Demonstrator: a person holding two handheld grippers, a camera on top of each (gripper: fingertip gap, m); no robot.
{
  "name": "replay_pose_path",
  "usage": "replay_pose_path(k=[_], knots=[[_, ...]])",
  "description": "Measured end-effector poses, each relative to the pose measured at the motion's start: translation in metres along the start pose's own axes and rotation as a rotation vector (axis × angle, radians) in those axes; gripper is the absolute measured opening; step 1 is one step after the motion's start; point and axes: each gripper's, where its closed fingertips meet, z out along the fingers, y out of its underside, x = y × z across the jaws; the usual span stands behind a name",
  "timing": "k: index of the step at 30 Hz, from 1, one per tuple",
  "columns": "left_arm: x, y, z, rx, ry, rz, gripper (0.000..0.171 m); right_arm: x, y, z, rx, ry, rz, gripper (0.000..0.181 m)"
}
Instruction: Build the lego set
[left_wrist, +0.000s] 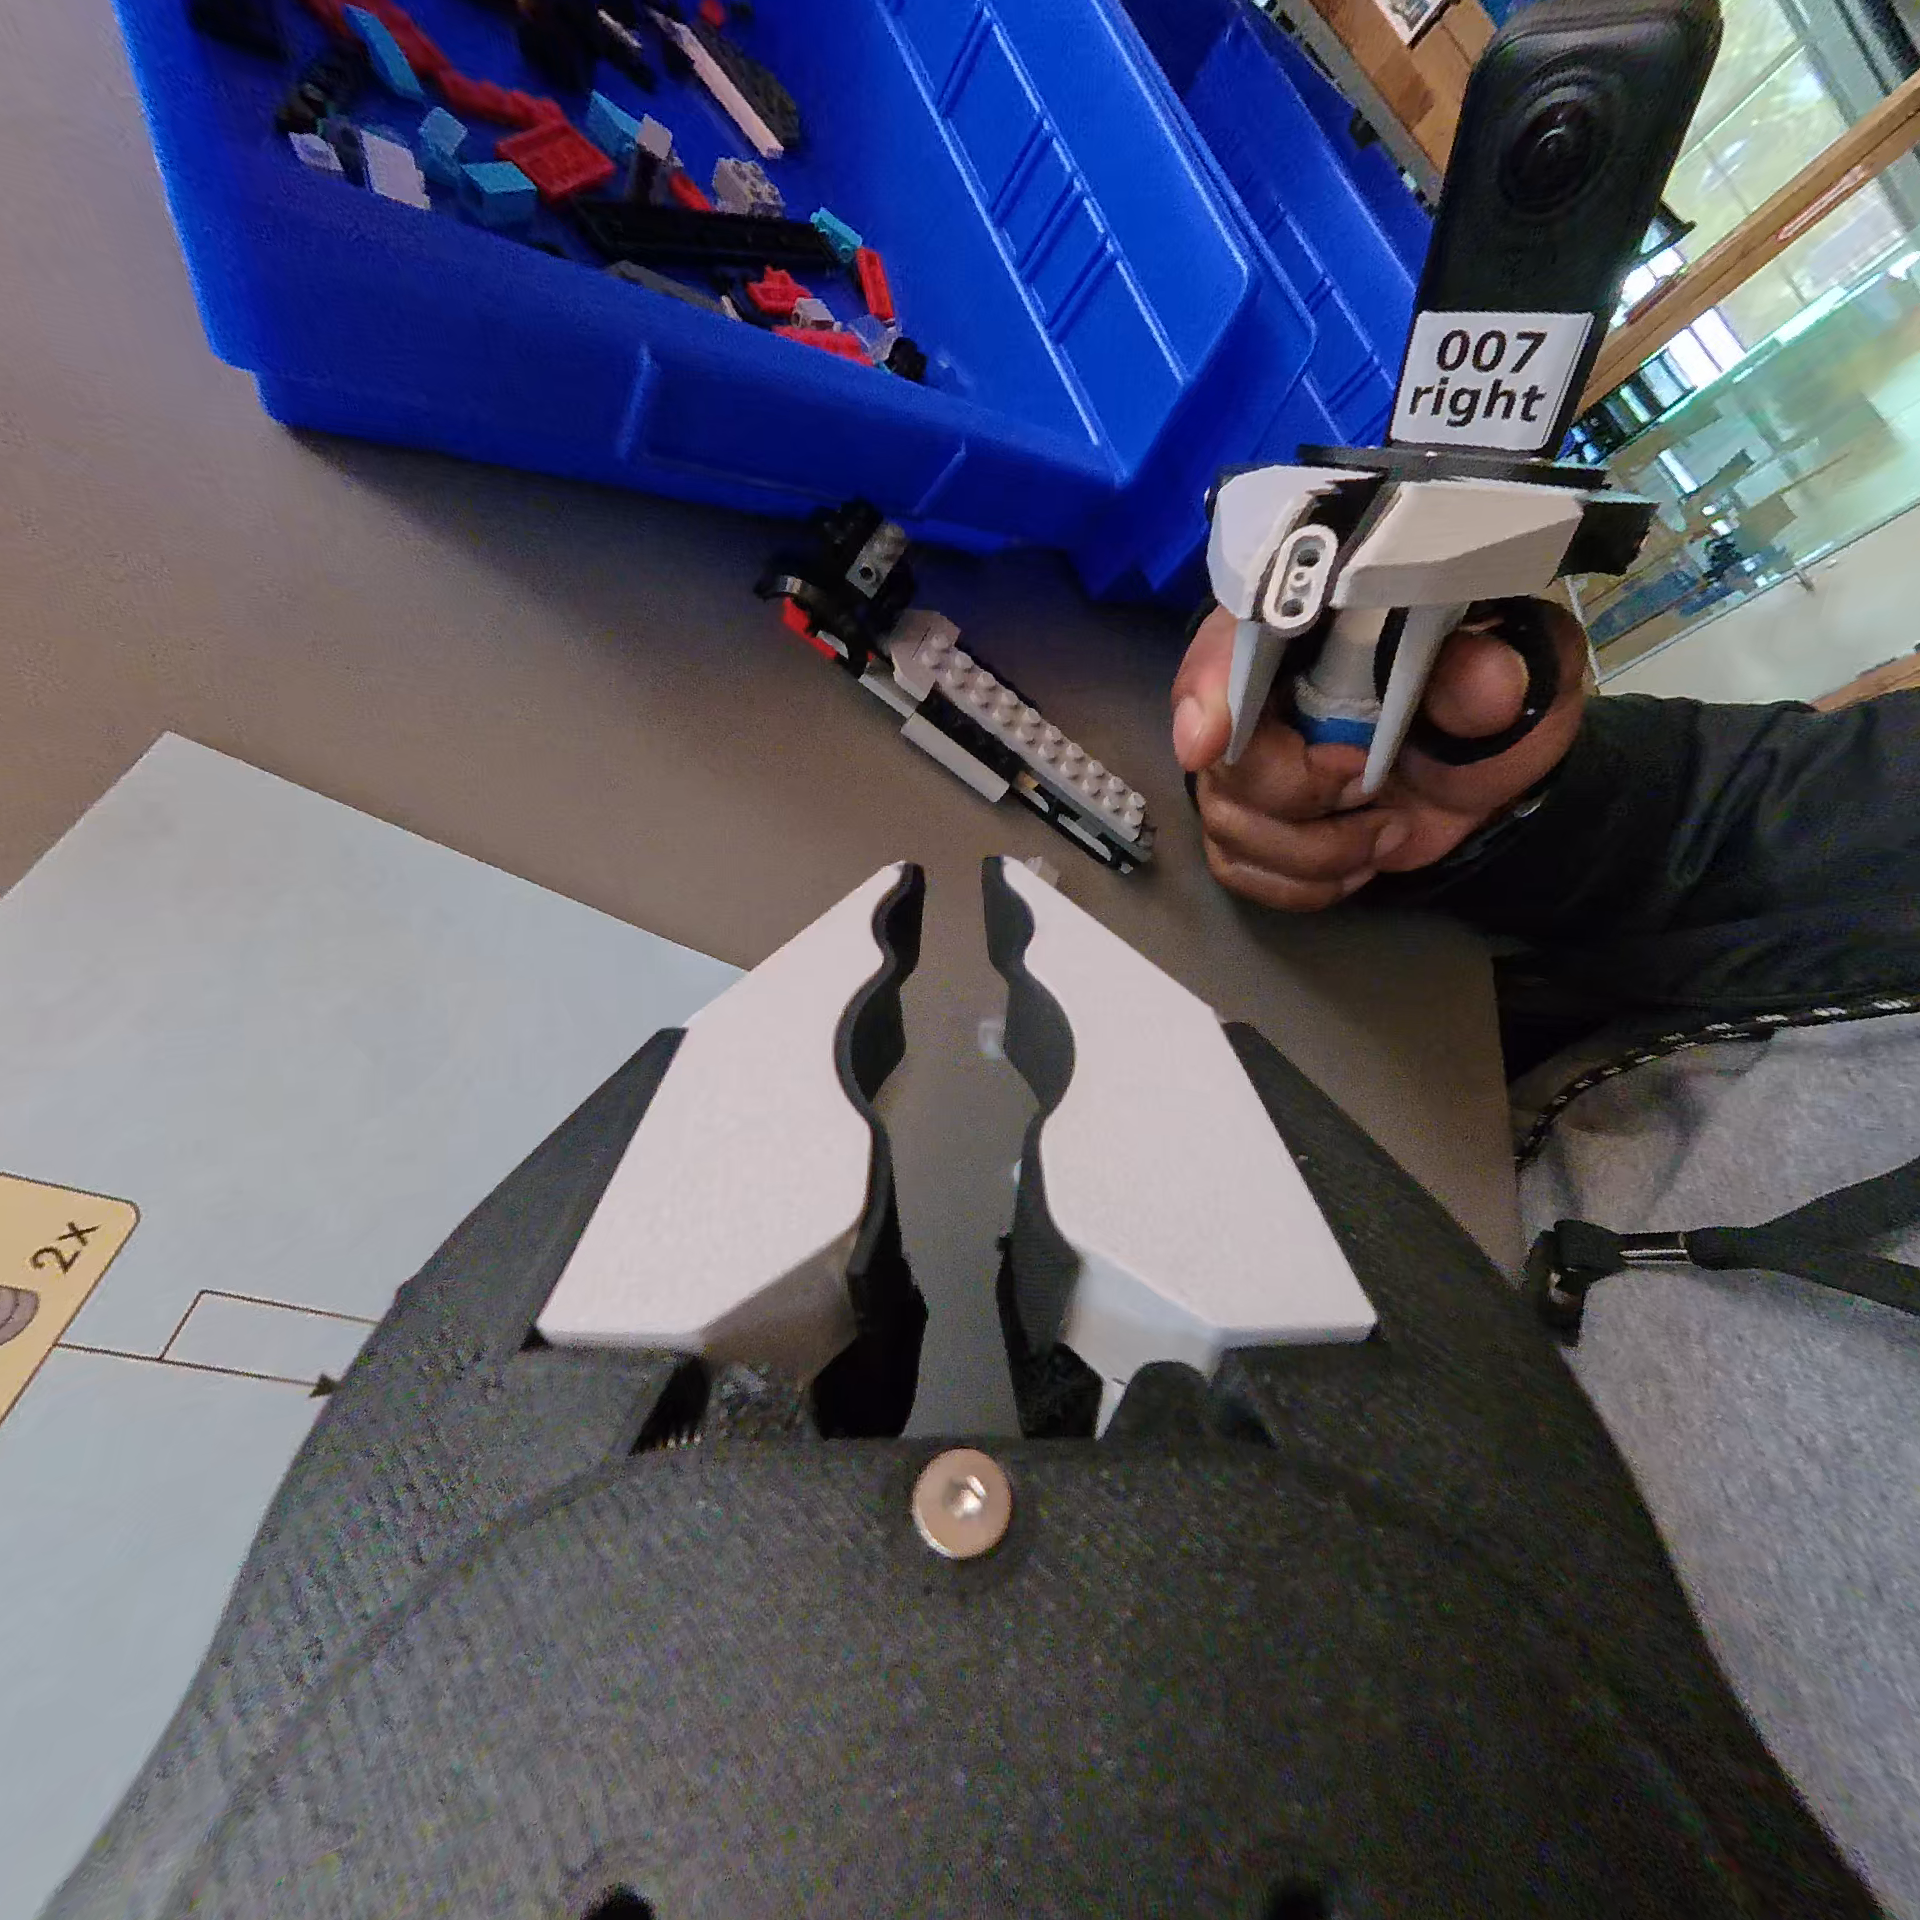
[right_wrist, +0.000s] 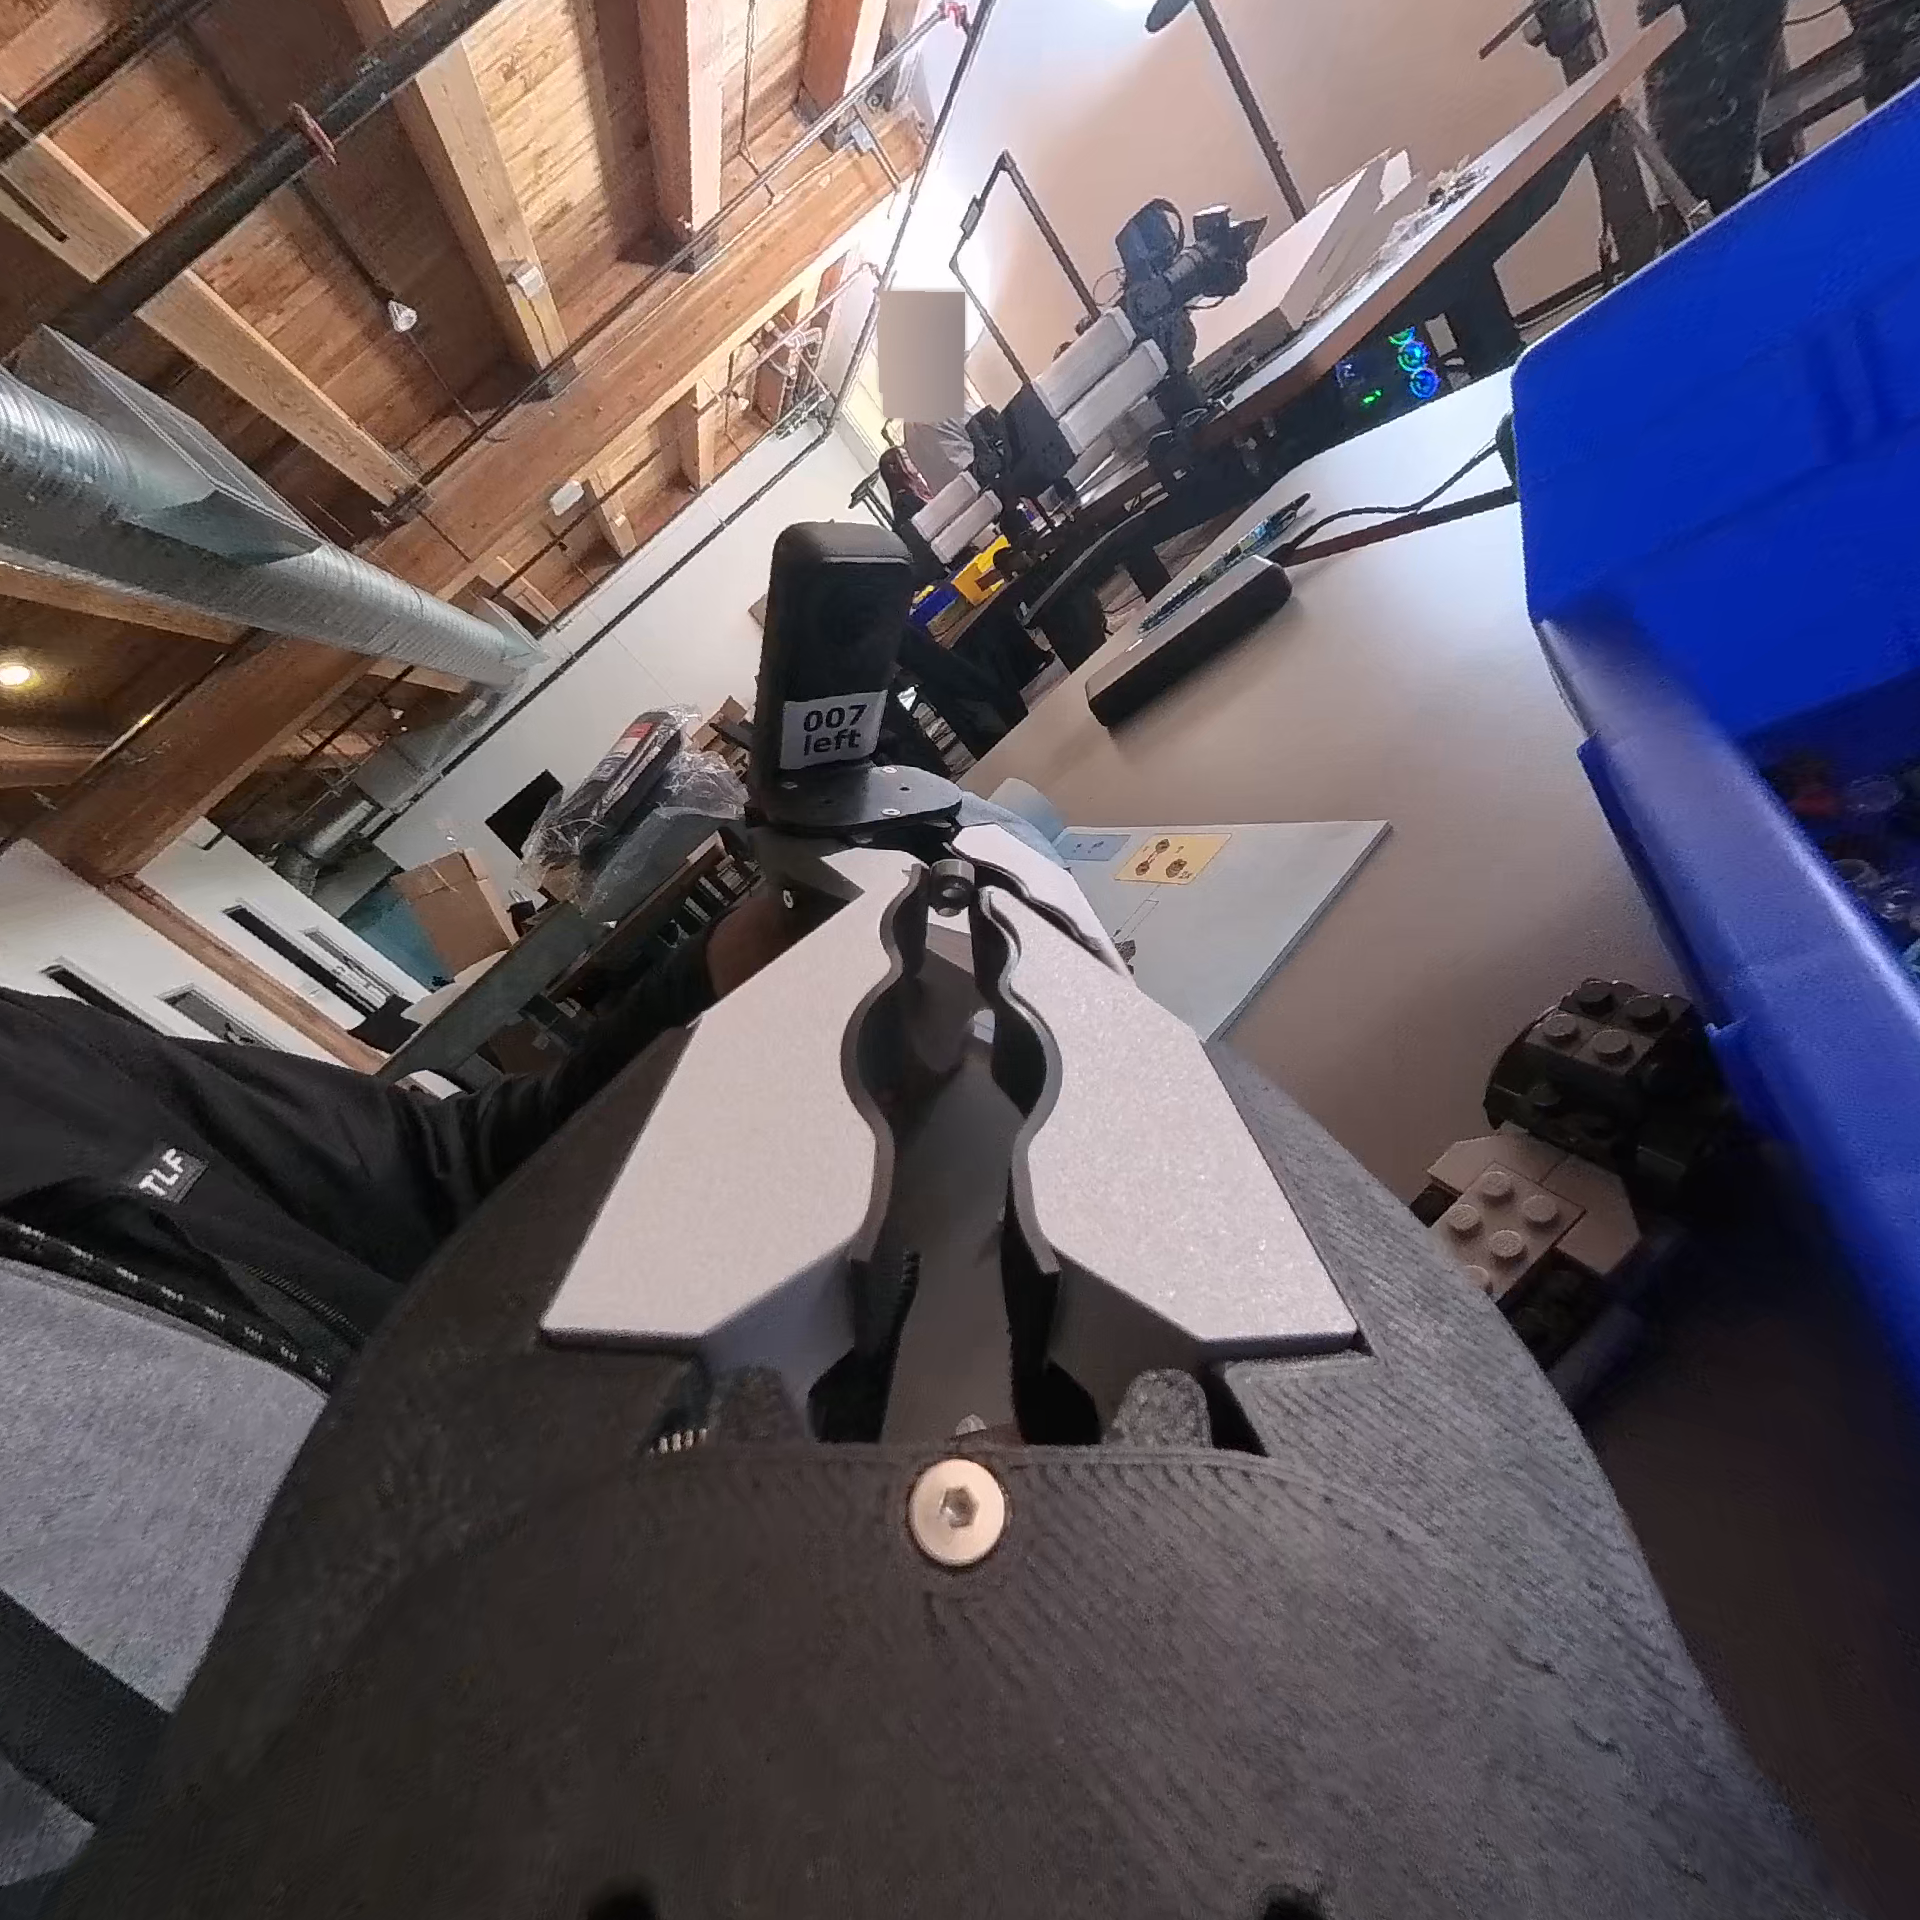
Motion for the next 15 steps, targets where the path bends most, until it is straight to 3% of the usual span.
replay_pose_path(k=[9,15], knots=[[0.002,0.028,-0.009,-0.184,-0.059,0.178,0.02,-0.001,0.0,-0.001,-0.002,-0.001,0.0,0.008],[0.006,0.057,-0.027,-0.321,-0.081,0.422,0.029,-0.003,0.001,-0.002,-0.007,-0.004,-0.004,0.008]])
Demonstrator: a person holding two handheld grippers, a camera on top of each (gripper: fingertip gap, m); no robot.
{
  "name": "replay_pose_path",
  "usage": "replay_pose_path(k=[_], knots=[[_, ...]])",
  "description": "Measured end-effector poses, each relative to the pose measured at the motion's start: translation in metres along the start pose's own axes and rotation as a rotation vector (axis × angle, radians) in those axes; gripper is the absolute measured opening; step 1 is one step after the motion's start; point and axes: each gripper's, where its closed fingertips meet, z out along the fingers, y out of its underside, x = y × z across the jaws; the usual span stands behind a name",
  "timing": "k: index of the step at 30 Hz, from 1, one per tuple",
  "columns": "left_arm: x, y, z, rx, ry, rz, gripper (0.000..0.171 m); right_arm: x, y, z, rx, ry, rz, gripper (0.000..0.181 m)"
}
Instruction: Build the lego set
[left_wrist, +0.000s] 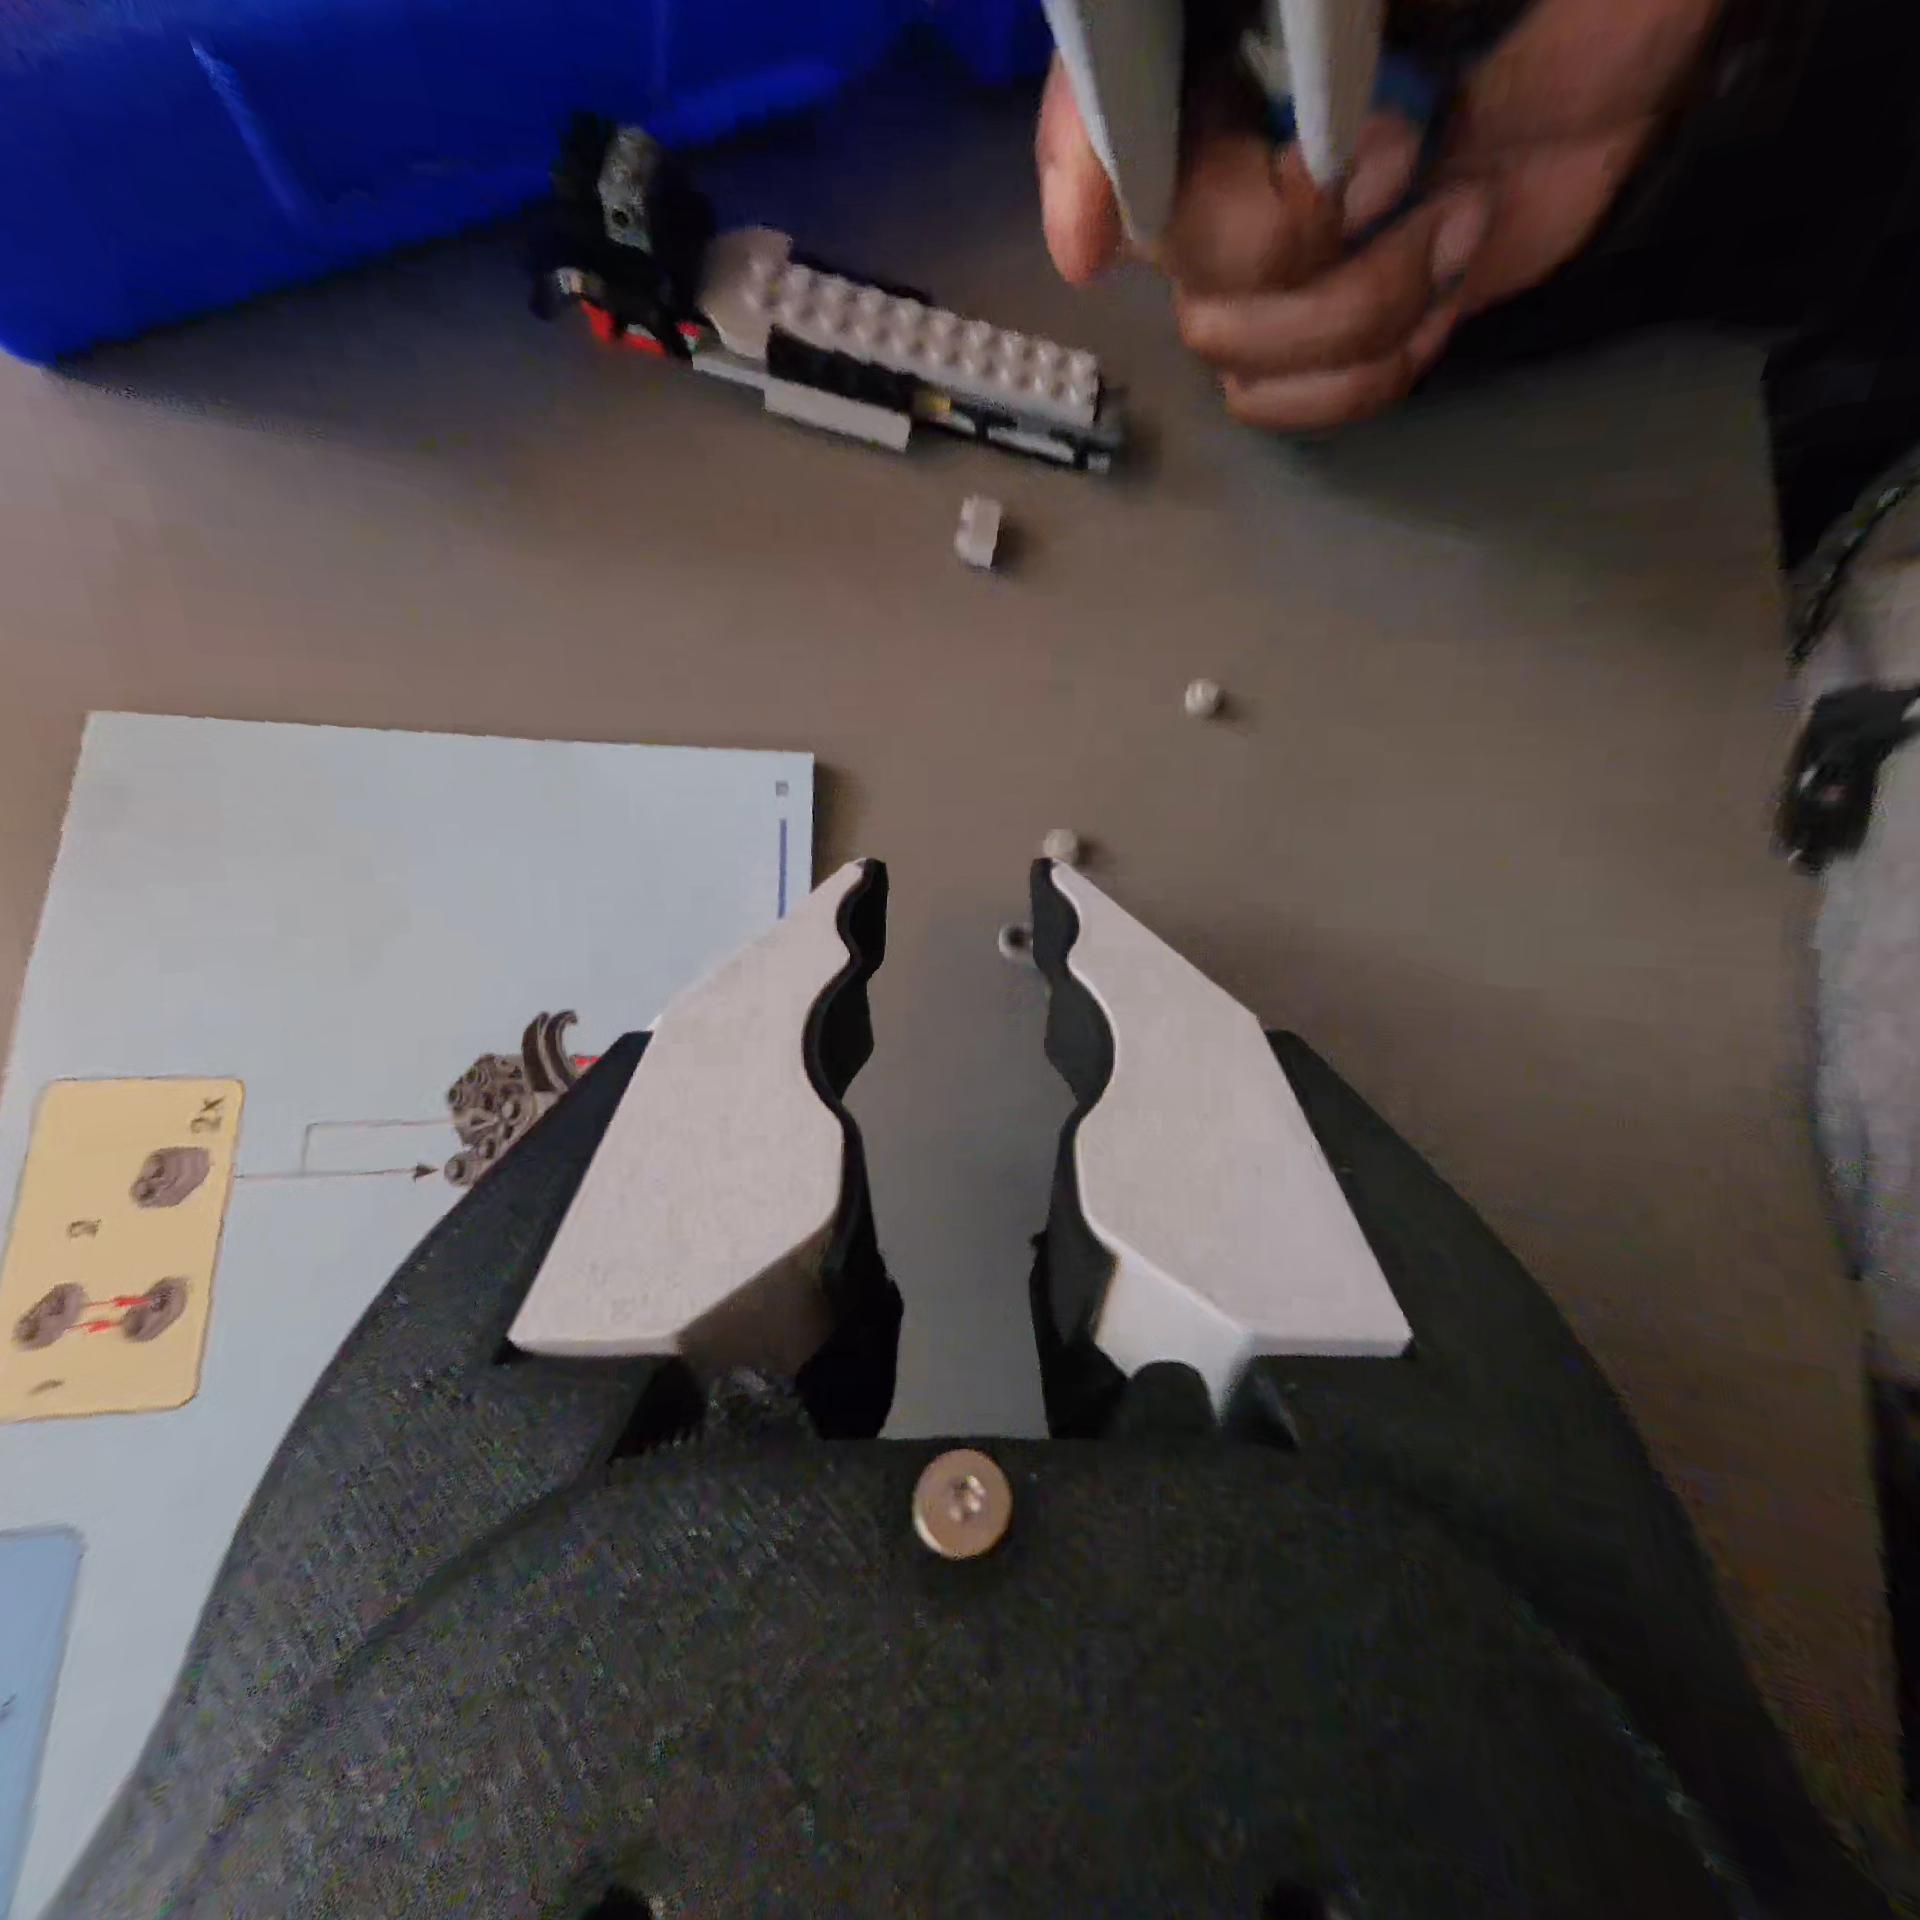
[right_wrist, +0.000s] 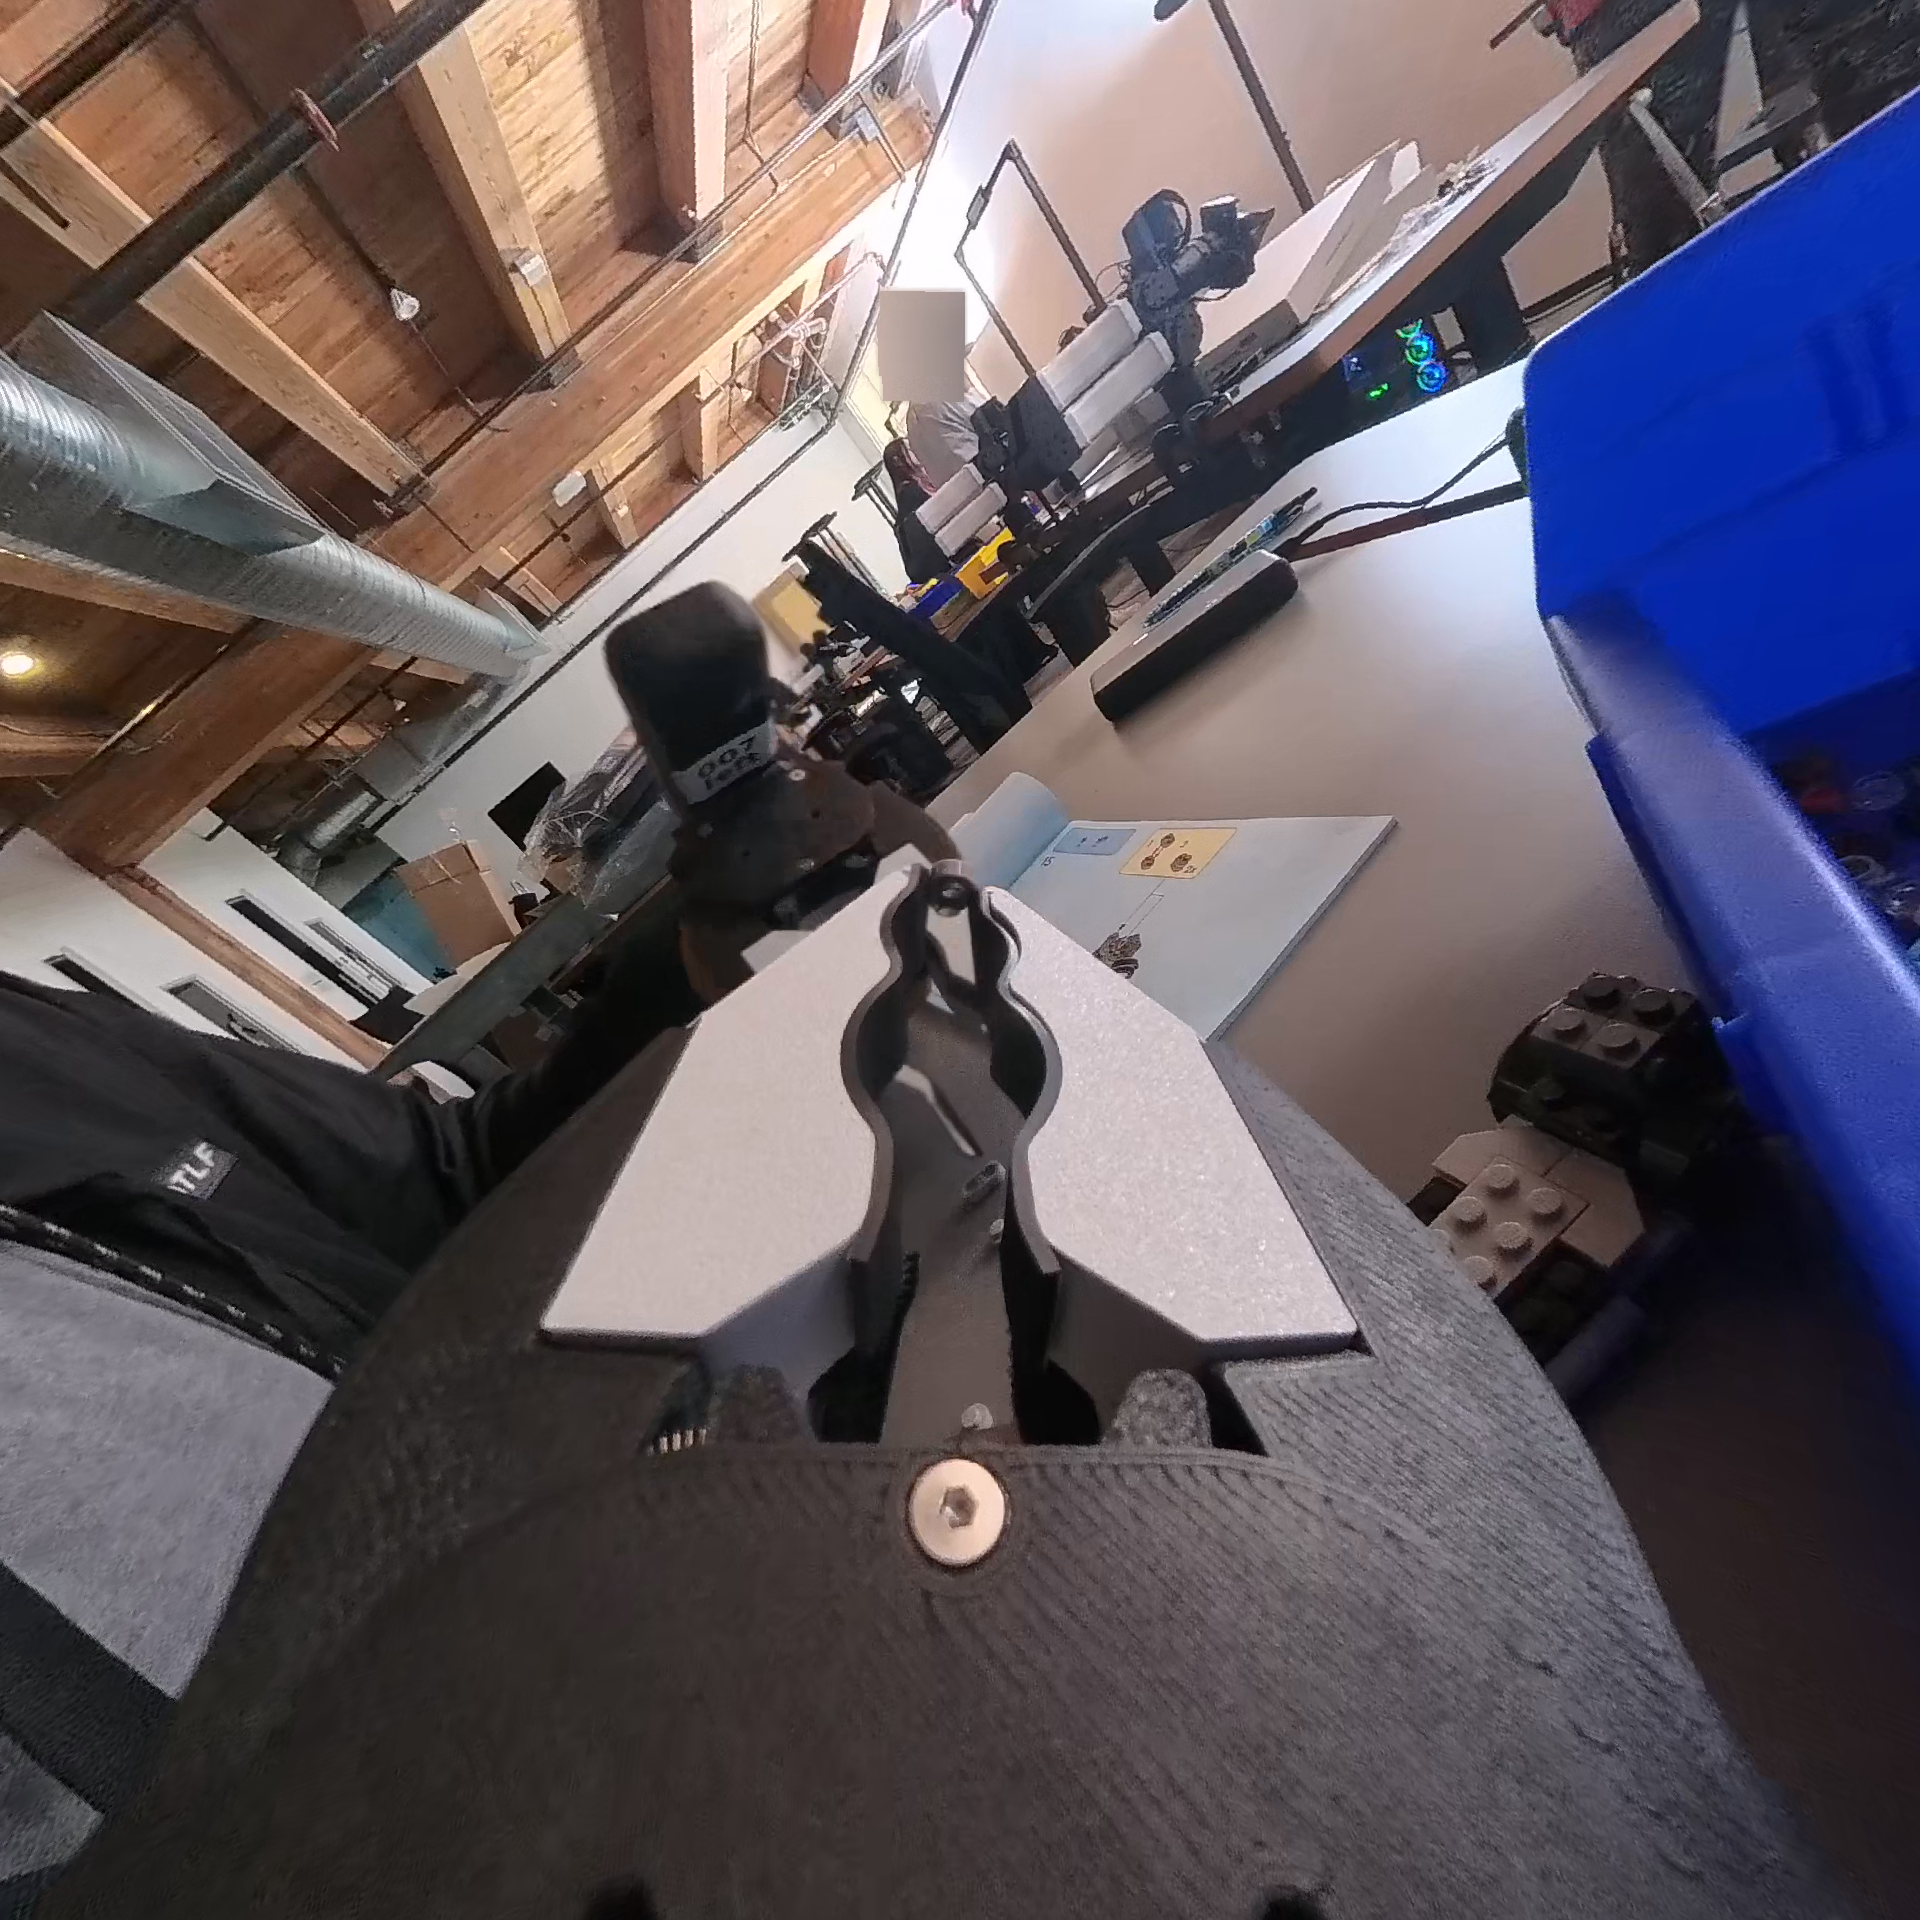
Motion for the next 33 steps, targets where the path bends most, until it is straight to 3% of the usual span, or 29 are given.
replay_pose_path(k=[11,15,19,22,29,33], knots=[[0.013,0.018,0.003,-0.078,-0.007,0.215,0.032,-0.002,0.006,0.002,-0.021,-0.011,0.005,0.008],[0.01,0.018,0.005,-0.066,-0.019,0.232,0.016,-0.005,0.008,0.003,-0.029,-0.024,0.01,0.008],[0.009,0.014,0.005,-0.039,-0.005,0.223,0.016,-0.01,0.008,0.003,-0.024,-0.051,0.017,0.009],[0.012,-0.004,-0.004,0.077,0.027,0.197,0.016,-0.019,0.007,0.004,-0.005,-0.102,0.018,0.009],[0.038,-0.09,-0.065,0.574,0.172,0.211,0.016,-0.052,0.007,0.003,0.055,-0.295,0.055,0.009],[0.059,-0.118,-0.078,0.668,0.283,0.269,0.016,-0.076,0.006,-0.002,0.076,-0.437,0.093,0.008]])
